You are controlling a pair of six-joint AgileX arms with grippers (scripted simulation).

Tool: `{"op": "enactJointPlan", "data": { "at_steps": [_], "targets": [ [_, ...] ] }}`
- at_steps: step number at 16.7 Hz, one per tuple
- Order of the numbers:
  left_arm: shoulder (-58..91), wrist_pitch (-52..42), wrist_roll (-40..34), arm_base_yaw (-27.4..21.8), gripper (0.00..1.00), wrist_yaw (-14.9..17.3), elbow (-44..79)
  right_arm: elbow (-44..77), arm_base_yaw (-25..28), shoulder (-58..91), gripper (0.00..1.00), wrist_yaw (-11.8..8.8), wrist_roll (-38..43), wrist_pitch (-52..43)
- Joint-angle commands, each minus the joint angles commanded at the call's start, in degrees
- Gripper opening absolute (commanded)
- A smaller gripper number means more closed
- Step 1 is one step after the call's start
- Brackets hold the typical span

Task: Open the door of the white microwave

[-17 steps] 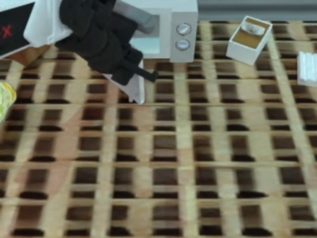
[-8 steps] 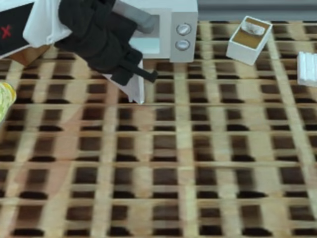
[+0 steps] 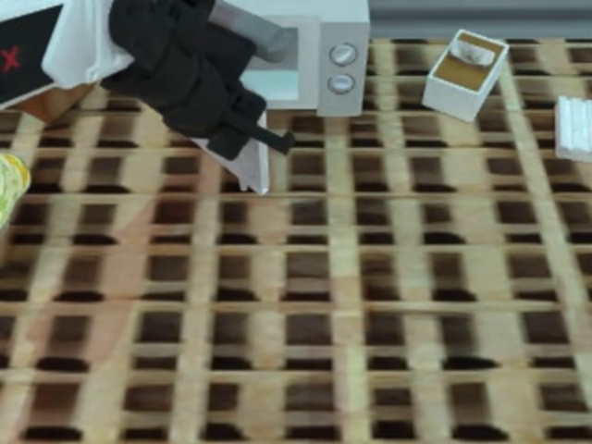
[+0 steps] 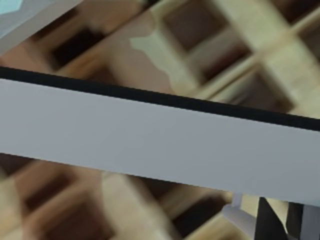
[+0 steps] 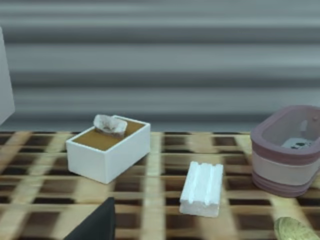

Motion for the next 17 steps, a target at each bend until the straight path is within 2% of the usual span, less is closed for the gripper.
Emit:
{"op": "enactJointPlan", "data": {
  "at_steps": [5, 12, 17],
  "targets": [
    [0.12, -0.03, -0.01, -0.19, 0.00, 0.44, -0.26, 0.00, 0.00, 0.00, 1.00, 0.00, 0.00, 0.00],
    [-2.77, -0.67, 8.71, 3.18, 0.00, 4.85, -3.21, 0.00, 0.00, 0.00, 1.00, 0.00, 0.00, 0.00],
    [-2.97, -0.80, 9.48, 3.50, 0.00, 5.26, -3.56, 0.00, 0.00, 0.00, 1.00, 0.00, 0.00, 0.00]
  ]
}}
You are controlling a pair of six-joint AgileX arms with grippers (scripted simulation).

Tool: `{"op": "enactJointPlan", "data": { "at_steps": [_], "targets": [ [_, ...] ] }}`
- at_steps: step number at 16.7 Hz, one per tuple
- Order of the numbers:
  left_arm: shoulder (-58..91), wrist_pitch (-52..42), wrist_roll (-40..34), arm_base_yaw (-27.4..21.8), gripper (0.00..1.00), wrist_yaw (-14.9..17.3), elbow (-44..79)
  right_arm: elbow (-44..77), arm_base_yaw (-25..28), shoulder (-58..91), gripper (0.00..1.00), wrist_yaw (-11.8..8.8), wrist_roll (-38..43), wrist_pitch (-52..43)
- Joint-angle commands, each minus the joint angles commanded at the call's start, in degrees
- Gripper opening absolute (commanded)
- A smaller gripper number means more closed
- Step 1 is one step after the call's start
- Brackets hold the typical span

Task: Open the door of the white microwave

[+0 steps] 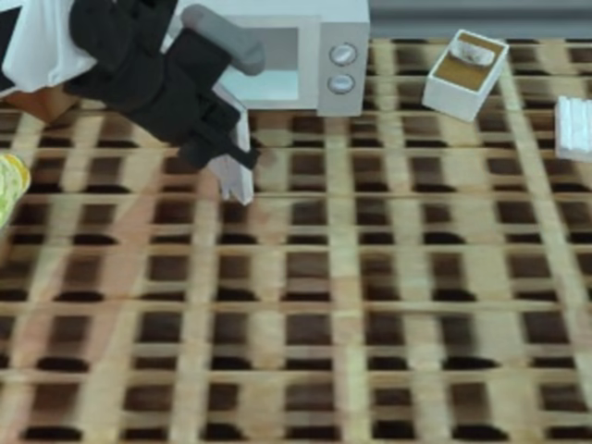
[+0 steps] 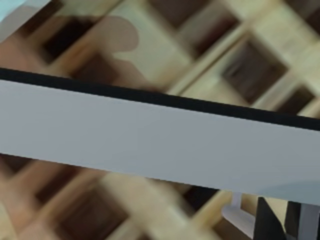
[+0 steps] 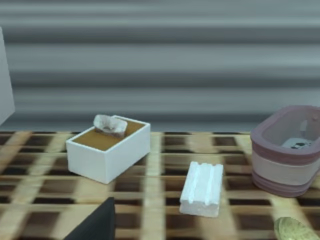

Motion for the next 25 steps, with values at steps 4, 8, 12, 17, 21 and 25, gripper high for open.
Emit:
{"op": "enactJointPlan", "data": {
  "at_steps": [4, 8, 12, 17, 21, 25],
  "targets": [
    [0.00, 0.00, 0.00, 0.00, 0.00, 0.00, 0.00, 0.00, 0.00, 0.00, 1.00, 0.00, 0.00, 0.00],
    [0.00, 0.00, 0.00, 0.00, 0.00, 0.00, 0.00, 0.00, 0.00, 0.00, 1.00, 0.00, 0.00, 0.00],
    [0.00, 0.00, 0.00, 0.00, 0.00, 0.00, 0.00, 0.00, 0.00, 0.00, 1.00, 0.00, 0.00, 0.00],
    [0.00, 0.00, 0.00, 0.00, 0.00, 0.00, 0.00, 0.00, 0.00, 0.00, 1.00, 0.00, 0.00, 0.00],
    [0.00, 0.00, 0.00, 0.00, 0.00, 0.00, 0.00, 0.00, 0.00, 0.00, 1.00, 0.00, 0.00, 0.00],
    [-0.12, -0.55, 1.83, 0.59, 0.00, 1.19, -0.50, 0.00, 0.00, 0.00, 1.00, 0.00, 0.00, 0.00]
  ]
}}
